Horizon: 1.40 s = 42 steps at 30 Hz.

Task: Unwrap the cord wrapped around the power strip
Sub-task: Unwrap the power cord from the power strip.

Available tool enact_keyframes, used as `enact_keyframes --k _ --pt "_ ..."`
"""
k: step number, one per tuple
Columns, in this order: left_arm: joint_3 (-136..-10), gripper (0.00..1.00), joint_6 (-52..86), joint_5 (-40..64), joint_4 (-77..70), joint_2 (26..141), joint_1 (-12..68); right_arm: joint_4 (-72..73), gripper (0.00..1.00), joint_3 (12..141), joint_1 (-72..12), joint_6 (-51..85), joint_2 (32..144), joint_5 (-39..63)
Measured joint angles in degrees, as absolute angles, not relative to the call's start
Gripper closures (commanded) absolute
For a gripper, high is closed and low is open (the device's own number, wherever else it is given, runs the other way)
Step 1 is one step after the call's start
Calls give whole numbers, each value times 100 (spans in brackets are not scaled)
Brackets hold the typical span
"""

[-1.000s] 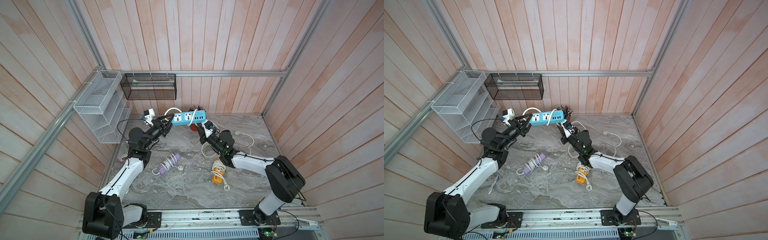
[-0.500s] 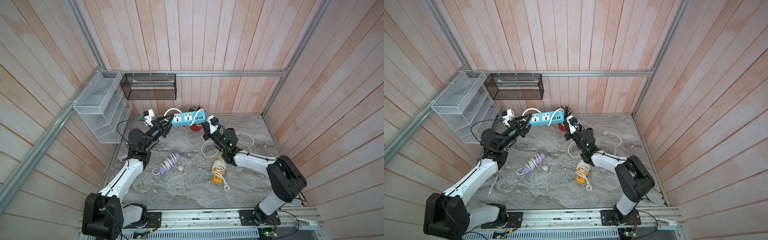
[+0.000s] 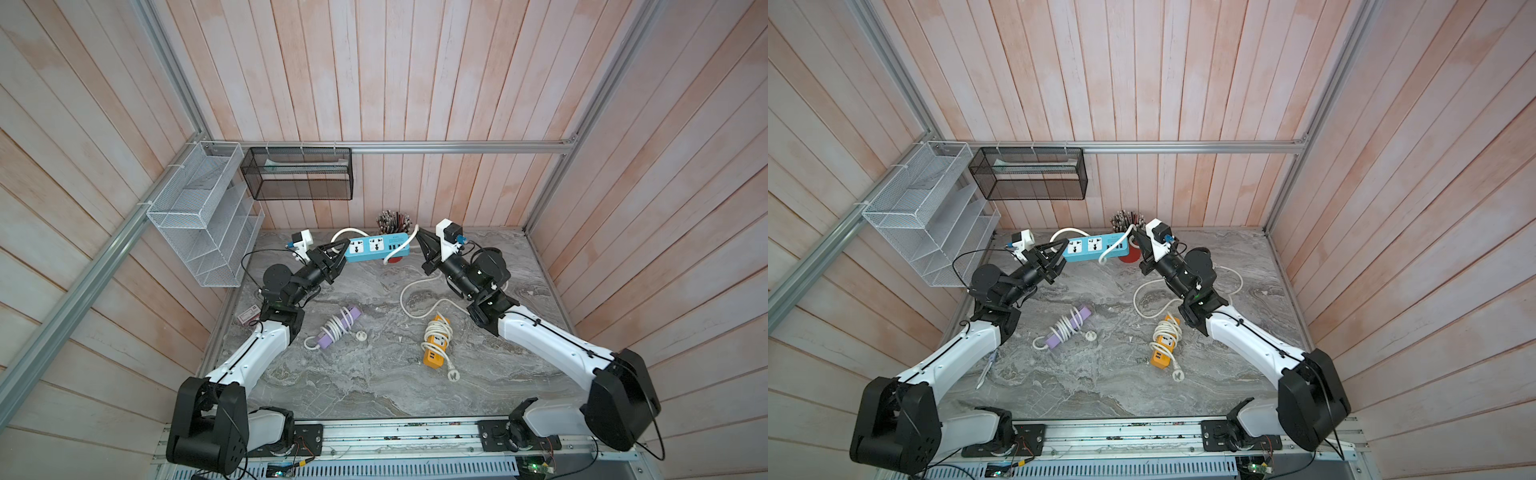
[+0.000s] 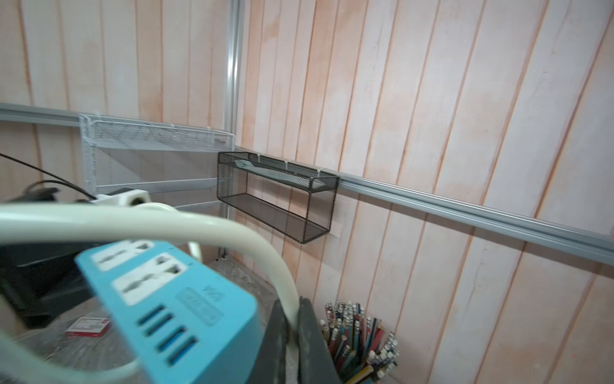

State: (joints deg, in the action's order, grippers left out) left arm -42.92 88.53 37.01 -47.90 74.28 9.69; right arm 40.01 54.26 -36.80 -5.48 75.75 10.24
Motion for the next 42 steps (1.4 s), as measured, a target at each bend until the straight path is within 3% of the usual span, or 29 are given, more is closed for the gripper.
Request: enact_keyframes --k 7,16,23,29,30,32,34,35,42 --pt "-4674 100 9008 3699 -5201 8020 770 3129 100 4711 -4171 -711 7177 996" --pt "-5196 100 9052 3734 -5358 8079 755 3103 100 4451 -3426 -303 8888 993" --pt "-5168 100 8976 4045 -5194 7902 768 3129 100 5924 -2211 294 10003 1203" --pt "-4871 100 8508 4405 -4917 7944 989 2947 100 7179 -1667 528 10309 1262" --pt "-4821 100 8427 4466 -4886 7992 1033 2921 98 7271 -1619 574 10309 1299" --pt "-4703 100 8259 4545 -4834 8128 1120 2773 48 7511 -1520 716 10307 1400" --pt "-4622 100 8162 4598 -4812 8307 1162 2449 11 7780 -1452 869 10309 1496" --pt "-4600 100 8141 4611 -4823 8434 1173 2200 2 7961 -1428 943 10309 1533" --pt "-4672 100 8149 4602 -5153 9391 1293 615 1 8652 -1173 1629 10158 1881"
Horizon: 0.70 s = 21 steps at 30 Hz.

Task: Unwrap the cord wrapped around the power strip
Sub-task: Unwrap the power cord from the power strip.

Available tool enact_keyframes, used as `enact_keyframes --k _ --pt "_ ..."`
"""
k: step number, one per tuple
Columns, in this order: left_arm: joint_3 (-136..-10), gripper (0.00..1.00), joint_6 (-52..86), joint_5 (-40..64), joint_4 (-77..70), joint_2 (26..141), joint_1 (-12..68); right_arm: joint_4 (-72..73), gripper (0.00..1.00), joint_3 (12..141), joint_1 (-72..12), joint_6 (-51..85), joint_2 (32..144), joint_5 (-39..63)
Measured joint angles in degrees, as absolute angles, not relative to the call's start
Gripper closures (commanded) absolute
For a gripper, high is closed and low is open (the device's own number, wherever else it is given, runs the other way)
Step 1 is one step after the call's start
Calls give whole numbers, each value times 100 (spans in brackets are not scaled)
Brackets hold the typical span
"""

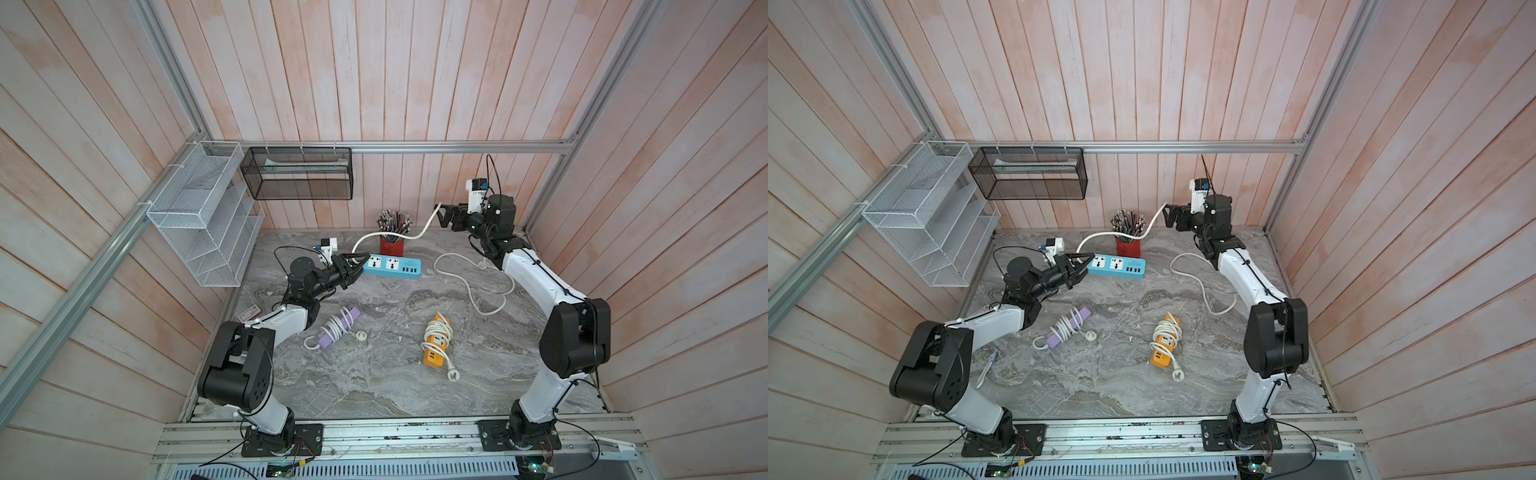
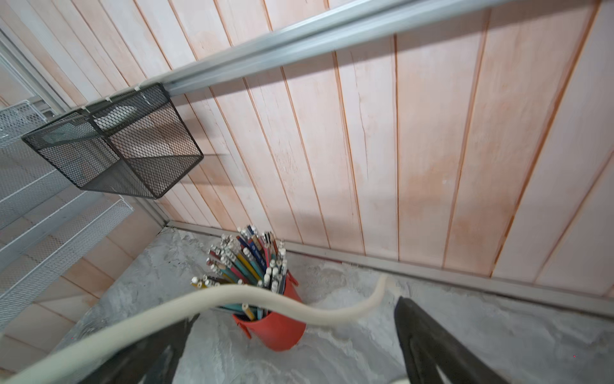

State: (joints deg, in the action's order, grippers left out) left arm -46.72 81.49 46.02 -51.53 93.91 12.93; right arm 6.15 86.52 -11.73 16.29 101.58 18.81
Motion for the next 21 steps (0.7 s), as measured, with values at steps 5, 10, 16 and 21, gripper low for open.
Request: enact_keyframes --k 5,10,16,21 --pt "-4925 100 8283 4554 -5511 10108 1326 -681 1 8414 -875 1824 9963 1723" --pt "-5157 100 8302 4447 -5588 10468 1326 -1730 1 8436 -864 1673 10020 1529" --pt "-5304 100 8296 4394 -5634 10551 1304 -1531 1 7566 -869 1968 9509 2353" --pt "-5393 100 8296 4364 -5638 10569 1286 -596 1 6547 -993 2797 8855 3791"
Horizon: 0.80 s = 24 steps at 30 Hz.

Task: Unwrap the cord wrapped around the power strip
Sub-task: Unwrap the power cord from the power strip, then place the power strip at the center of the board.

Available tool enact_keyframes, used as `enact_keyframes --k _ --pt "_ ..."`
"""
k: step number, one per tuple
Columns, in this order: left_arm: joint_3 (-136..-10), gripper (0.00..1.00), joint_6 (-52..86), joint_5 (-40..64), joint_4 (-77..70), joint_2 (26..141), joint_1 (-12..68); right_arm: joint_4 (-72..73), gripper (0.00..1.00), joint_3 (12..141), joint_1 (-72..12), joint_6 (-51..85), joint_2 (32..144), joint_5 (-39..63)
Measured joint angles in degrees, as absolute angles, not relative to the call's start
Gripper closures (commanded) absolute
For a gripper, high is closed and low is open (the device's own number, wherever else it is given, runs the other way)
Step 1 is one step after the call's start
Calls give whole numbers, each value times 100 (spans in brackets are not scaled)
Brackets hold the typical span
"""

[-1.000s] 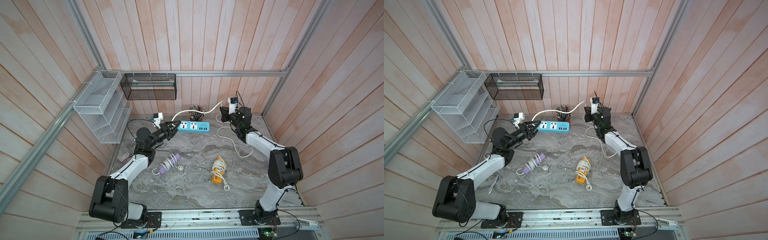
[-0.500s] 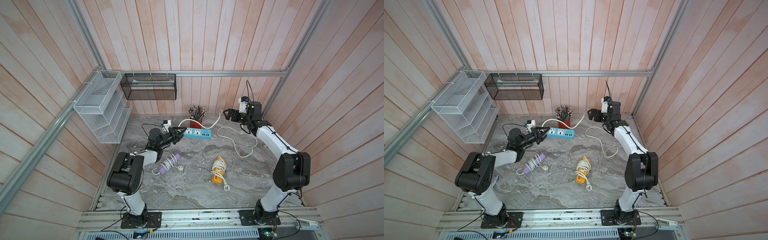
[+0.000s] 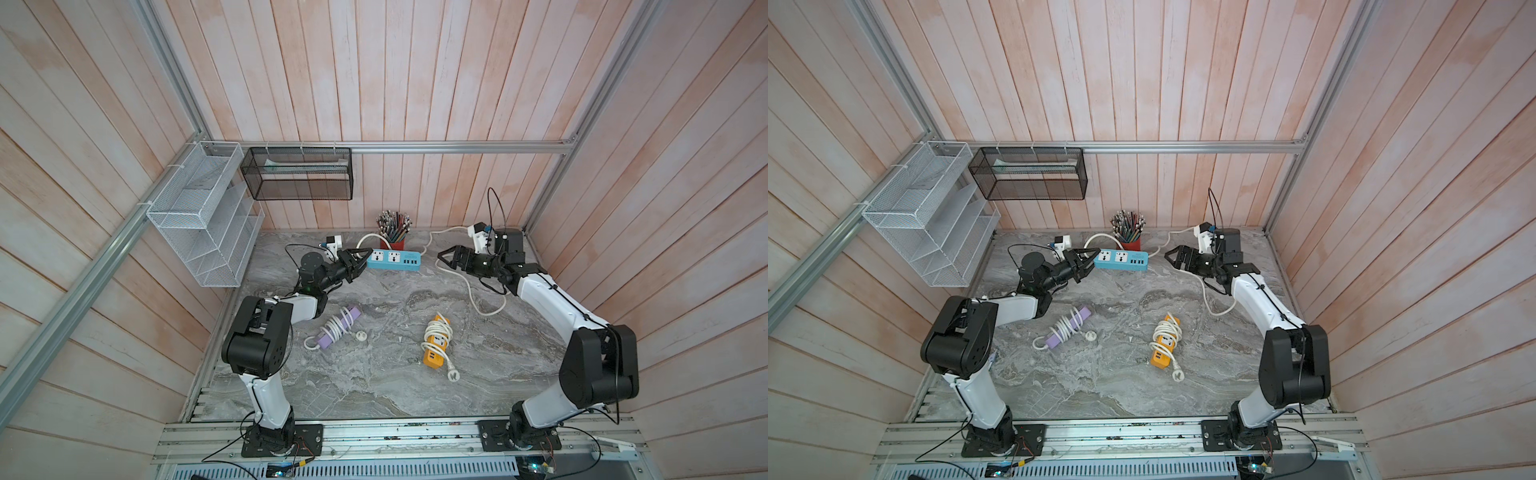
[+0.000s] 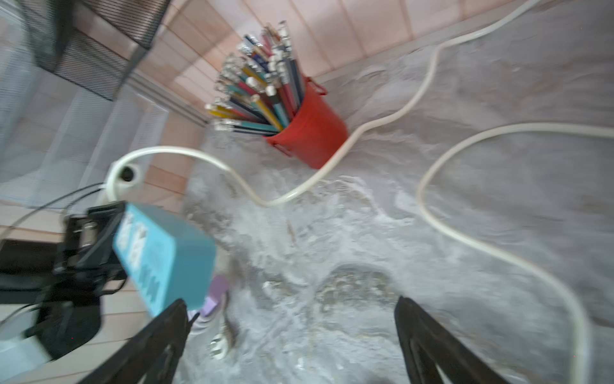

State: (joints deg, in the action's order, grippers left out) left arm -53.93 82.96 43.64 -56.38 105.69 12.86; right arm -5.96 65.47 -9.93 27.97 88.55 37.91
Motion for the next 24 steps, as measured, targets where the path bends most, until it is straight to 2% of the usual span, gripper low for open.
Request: enact_keyframes --k 6,15,18,22,24 --pt "-5483 100 8340 4338 -5798 10637 1288 624 1 6029 -1413 3813 8755 4777" --pt "-5485 100 8455 4300 -5975 10731 1417 1525 2 6296 -1682 4399 9456 5000" --pt "-5476 100 8512 4300 -6034 10722 1426 1638 7 6425 -1763 4464 9649 4980" --pt "-5371 100 8514 4298 -6090 10645 1426 1907 28 6431 -1796 4619 9686 4956" --pt "-5308 100 8517 4298 -6110 10597 1426 2053 53 6436 -1796 4694 9688 4960"
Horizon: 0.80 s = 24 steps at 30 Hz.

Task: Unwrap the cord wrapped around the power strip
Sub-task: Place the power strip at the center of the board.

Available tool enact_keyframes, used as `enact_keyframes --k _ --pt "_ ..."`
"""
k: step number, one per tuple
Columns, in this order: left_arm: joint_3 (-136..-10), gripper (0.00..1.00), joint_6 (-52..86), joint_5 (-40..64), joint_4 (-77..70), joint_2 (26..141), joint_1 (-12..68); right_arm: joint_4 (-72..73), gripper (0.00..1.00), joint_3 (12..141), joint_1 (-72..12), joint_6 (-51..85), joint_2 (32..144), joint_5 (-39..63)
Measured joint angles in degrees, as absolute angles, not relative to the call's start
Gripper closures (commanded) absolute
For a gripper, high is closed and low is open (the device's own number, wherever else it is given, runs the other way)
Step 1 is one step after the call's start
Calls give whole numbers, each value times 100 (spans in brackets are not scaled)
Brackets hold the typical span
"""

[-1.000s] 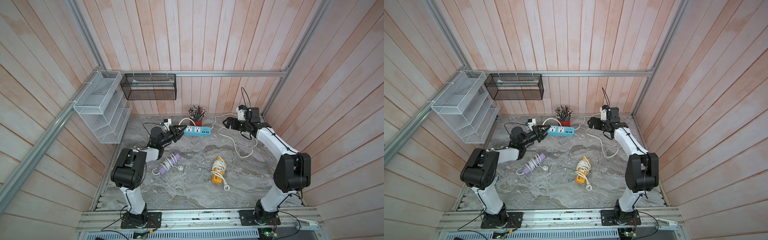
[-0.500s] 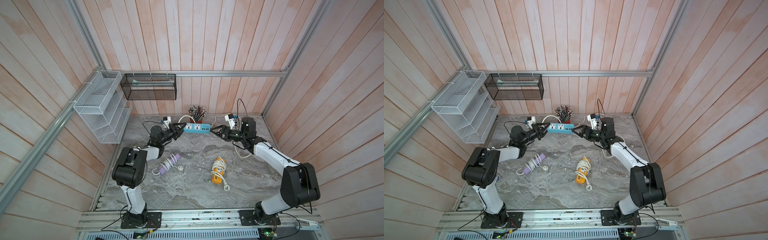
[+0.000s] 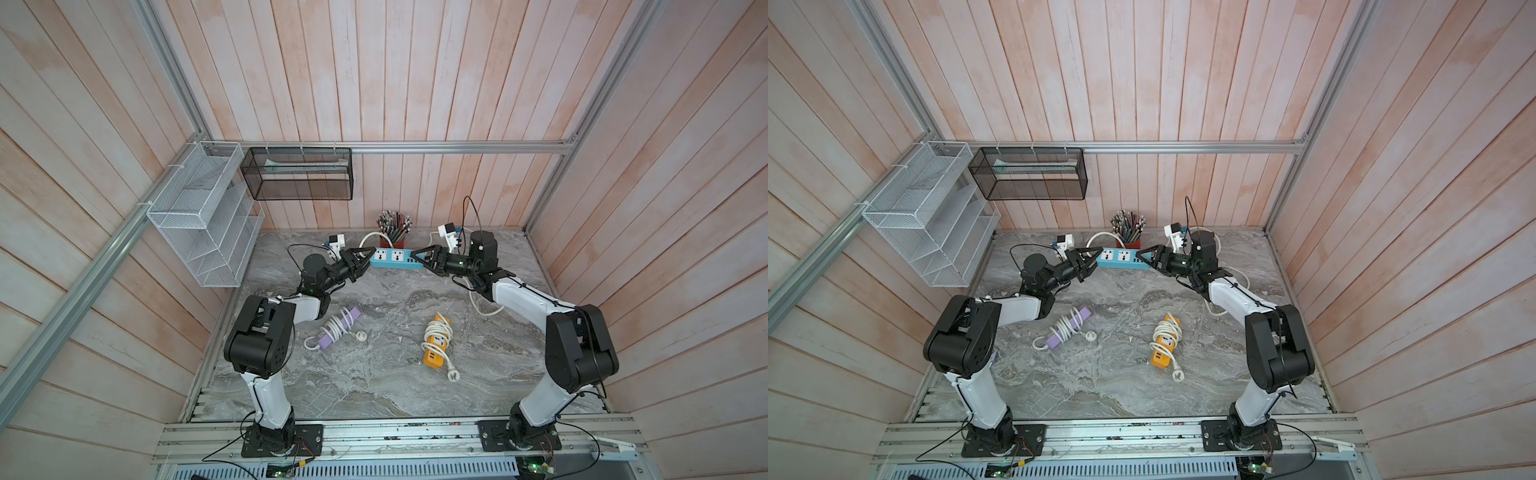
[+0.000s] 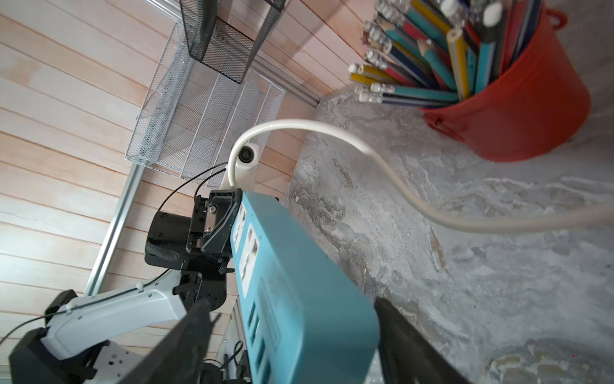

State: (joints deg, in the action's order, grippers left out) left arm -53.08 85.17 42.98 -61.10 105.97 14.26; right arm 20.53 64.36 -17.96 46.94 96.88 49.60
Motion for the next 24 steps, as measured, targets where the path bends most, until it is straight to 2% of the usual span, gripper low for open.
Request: enact_keyframes --k 2,3,4,6,7,8,13,17,18,19,24 --pt "-5280 100 8567 4294 -6233 10578 1420 2108 75 6442 -1780 4829 9701 4899" --pt "-5266 100 8508 4270 -6274 10573 1402 2147 82 6447 -1750 5026 9710 4995" --pt "-5238 100 8442 4257 -6357 10573 1387 2152 86 6475 -1743 5271 9710 5050" --pt "-5216 100 8401 4219 -6453 10569 1378 2217 86 6490 -1745 5470 9708 5111" --pt "-5216 100 8403 4211 -6469 10569 1382 2244 90 6490 -1747 5527 9708 5124" --pt "-5216 100 8403 4195 -6477 10569 1382 2257 99 6490 -1747 5537 9708 5131" --pt "-5216 99 8405 4195 -6490 10569 1382 2257 100 6490 -1750 5529 9708 5131" --pt "-5216 42 8385 4213 -6471 10569 1385 2263 100 6445 -1699 5448 9688 5146" --pt "-5218 17 8409 4219 -6394 10569 1393 2279 100 6392 -1684 5336 9653 5155" --pt "-5218 1 8438 4219 -6326 10569 1400 2274 100 6296 -1649 5225 9598 5148" --pt "-5218 0 8425 4215 -6141 10554 1339 2150 100 5686 -1177 4858 9376 5006"
